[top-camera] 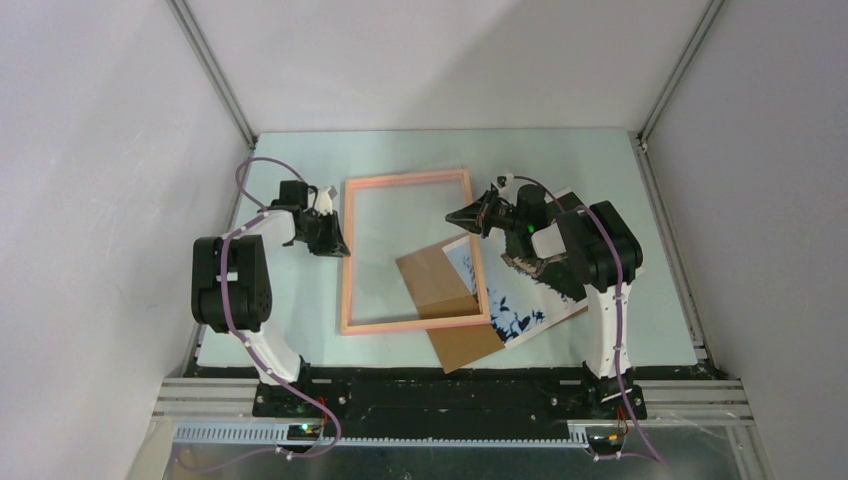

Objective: Put the photo into the frame
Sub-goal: Place the photo frame item in the photo frame.

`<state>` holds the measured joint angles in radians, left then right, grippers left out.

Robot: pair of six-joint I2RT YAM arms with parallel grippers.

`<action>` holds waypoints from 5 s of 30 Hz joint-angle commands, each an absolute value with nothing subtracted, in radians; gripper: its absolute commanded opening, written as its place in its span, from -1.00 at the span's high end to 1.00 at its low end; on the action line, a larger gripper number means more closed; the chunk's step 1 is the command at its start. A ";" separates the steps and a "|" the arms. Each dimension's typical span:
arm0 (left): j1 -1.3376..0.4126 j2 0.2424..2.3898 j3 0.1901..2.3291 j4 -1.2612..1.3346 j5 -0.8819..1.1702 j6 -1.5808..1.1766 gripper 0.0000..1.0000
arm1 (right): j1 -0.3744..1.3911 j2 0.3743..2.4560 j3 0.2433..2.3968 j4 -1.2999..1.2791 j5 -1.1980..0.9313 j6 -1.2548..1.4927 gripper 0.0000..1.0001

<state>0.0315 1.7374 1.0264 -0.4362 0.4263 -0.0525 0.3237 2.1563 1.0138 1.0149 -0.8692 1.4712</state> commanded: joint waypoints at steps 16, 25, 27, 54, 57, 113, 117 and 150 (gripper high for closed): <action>0.024 1.749 1.025 -0.432 0.459 -0.051 0.83 | 0.317 2.124 1.019 1.084 -0.914 1.462 1.00; 0.025 1.749 1.025 -0.433 0.463 -0.051 0.84 | 0.317 2.138 1.017 1.097 -0.904 1.468 1.00; 0.025 1.750 1.025 -0.433 0.463 -0.051 0.84 | 0.320 2.140 1.018 1.103 -0.903 1.475 1.00; 0.025 1.745 1.023 -0.432 0.471 -0.049 0.84 | 0.312 2.212 1.019 1.108 -0.904 1.397 1.00; 0.026 1.744 1.024 -0.433 0.471 -0.048 0.84 | 0.316 2.211 1.019 1.107 -0.903 1.394 1.00; 0.025 1.745 1.022 -0.433 0.480 -0.049 0.83 | 0.334 2.218 1.096 0.863 -0.911 1.124 1.00; 0.026 1.747 1.022 -0.433 0.481 -0.049 0.83 | 0.331 2.204 1.095 0.851 -0.911 1.100 1.00; 0.025 1.740 1.020 -0.433 0.478 -0.049 0.76 | 0.327 2.178 1.114 0.828 -0.899 1.000 0.95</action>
<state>0.0353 1.7374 1.0264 -0.4351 0.4259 -0.0528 0.3084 2.2204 1.0740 0.8135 -0.9031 1.0351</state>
